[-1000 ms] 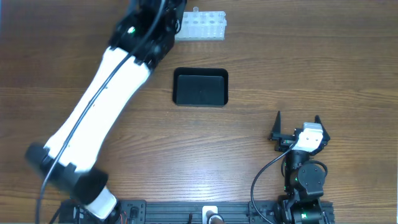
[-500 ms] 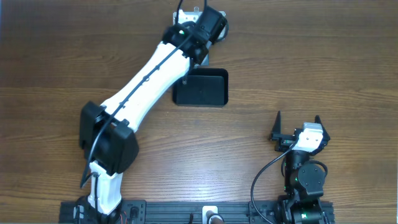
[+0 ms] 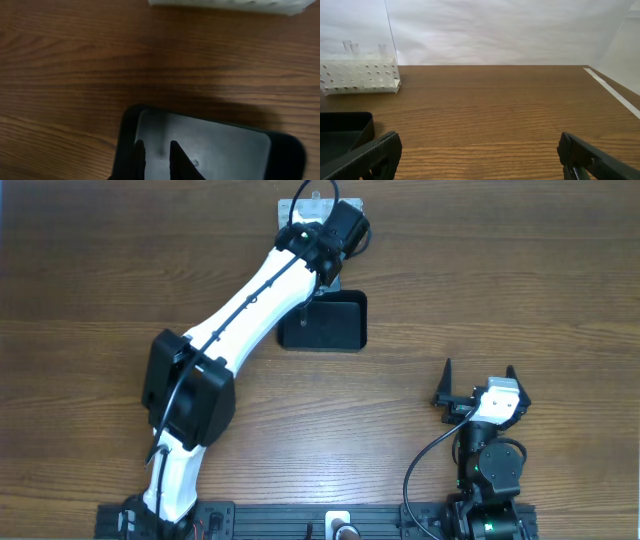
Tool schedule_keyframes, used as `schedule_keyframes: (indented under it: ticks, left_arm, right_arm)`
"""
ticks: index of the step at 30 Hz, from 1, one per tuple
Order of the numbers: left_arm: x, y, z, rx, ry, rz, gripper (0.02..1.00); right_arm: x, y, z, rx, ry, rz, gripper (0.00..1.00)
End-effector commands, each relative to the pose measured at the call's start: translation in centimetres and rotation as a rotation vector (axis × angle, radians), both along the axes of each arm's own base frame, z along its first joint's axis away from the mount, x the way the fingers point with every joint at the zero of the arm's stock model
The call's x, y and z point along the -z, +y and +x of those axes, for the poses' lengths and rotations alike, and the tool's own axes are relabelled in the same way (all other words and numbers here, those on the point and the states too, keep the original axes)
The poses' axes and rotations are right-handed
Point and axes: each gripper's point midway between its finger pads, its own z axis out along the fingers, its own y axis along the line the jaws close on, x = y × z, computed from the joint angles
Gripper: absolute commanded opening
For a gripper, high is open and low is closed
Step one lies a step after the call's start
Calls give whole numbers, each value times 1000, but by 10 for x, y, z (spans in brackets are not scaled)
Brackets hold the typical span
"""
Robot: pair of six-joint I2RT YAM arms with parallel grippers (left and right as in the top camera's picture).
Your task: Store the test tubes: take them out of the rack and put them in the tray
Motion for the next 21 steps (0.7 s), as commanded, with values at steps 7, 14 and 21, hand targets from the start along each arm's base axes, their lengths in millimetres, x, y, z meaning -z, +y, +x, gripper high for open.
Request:
schedule_keyframes:
  ticks: [7, 14, 21]
  left_arm:
    - [46, 7, 1, -26, 94, 24, 88]
    - [54, 7, 0, -10, 116, 31, 99]
    - [58, 12, -3, -13, 145, 38, 104]
  right_arm:
    - [2, -1, 0, 7, -2, -1, 991]
    - [1, -1, 0, 7, -2, 0, 993]
    - [2, -1, 0, 7, -2, -1, 993]
